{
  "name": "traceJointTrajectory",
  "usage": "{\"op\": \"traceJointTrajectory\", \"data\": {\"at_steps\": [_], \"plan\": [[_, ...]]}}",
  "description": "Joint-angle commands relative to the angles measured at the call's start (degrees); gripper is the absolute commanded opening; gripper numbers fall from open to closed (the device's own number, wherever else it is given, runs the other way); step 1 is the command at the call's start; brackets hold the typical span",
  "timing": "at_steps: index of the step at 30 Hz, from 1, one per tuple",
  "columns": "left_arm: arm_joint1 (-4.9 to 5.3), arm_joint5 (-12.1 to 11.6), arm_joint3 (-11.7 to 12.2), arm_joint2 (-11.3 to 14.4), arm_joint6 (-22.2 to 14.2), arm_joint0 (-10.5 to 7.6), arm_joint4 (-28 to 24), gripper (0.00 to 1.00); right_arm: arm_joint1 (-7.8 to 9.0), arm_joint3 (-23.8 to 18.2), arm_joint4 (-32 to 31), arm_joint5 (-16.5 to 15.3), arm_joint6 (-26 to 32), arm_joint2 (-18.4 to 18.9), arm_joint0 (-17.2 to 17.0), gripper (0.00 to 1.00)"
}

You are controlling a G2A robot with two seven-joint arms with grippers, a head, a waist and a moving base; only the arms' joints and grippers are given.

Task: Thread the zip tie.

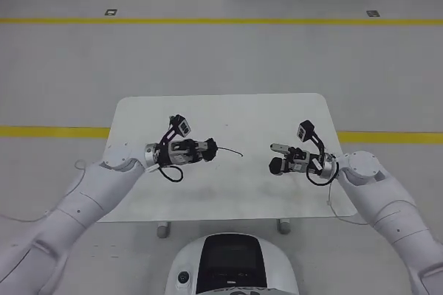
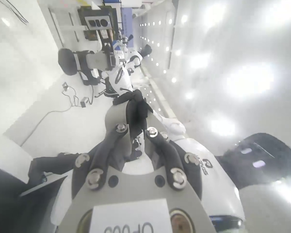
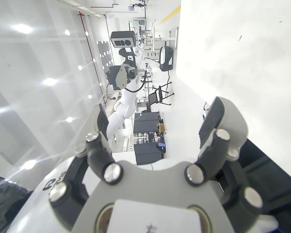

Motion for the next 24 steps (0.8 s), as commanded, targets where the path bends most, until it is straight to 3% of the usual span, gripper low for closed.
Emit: {"op": "traceJointTrajectory", "data": {"at_steps": [1, 5, 6, 11, 14, 22, 24], "plan": [[-0.56, 0.0, 1.91, -1.48, -4.46, 1.14, -0.88, 0.0, 0.0, 0.0, 0.0, 0.0, 0.0, 0.0, 0.0, 1.0], [-1.87, 0.0, 4.37, -4.17, -10.86, 3.42, -0.83, 0.0, 0.0, 0.0, 0.0, 0.0, 0.0, 0.0, 0.0, 1.0], [-2.15, 0.0, 4.54, -4.59, -11.09, 3.87, -0.58, 0.0, 0.0, 0.0, 0.0, 0.0, 0.0, 0.0, 0.0, 1.0], [-3.3, 0.0, 2.49, -5.71, -11.09, 5.94, 0.73, 0.0, 0.0, 0.0, 0.0, 0.0, 0.0, 0.0, 0.0, 1.0], [-3.73, 0.0, 1.72, -5.81, -11.09, 6.12, 3.72, 0.0, 0.0, 0.0, 0.0, 0.0, 0.0, 0.0, 0.0, 1.0], [-3.76, 0.0, 1.68, -5.98, -11.09, 5.94, 4.45, 0.0, 0.0, 0.0, 0.0, 0.0, 0.0, 0.0, 0.0, 1.0], [-3.84, 1.18, 0.38, -6.08, -9.56, 6.53, 3.69, 0.0, 0.0, 0.0, 0.0, 0.0, 0.0, 0.0, 0.0, 1.0]]}}
